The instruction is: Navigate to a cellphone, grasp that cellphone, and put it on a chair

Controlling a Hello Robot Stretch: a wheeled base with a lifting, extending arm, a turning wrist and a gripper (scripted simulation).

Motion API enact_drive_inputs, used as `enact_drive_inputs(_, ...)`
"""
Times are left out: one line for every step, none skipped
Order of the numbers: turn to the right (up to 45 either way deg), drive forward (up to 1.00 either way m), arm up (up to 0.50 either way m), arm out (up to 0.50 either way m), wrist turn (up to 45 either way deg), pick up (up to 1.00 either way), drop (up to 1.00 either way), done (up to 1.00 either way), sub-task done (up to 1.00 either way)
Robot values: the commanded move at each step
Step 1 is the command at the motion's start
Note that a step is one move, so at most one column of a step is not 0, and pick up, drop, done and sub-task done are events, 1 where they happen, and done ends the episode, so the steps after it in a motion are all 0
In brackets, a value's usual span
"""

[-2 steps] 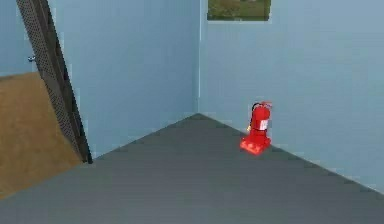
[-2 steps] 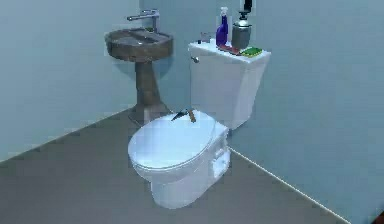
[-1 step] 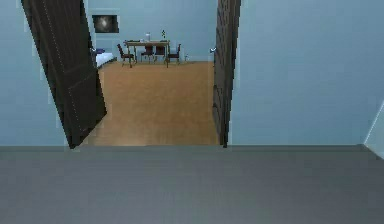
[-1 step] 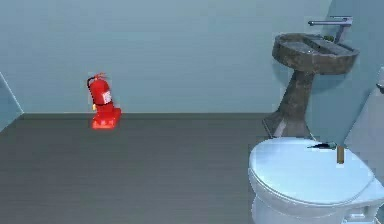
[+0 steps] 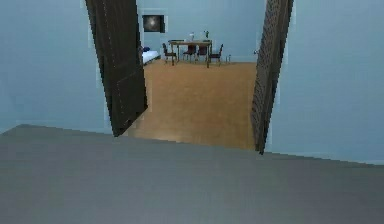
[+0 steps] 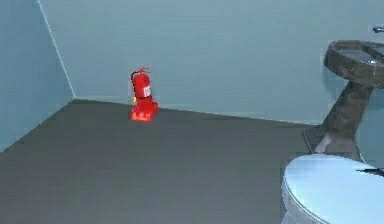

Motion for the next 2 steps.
enact_drive_inputs(0.0,1.0,0.0,0.0,0.0,0.0,0.0,0.0,0.0)
enact_drive_inputs(-3.0,0.0,0.0,0.0,0.0,0.0,0.0,0.0,0.0)
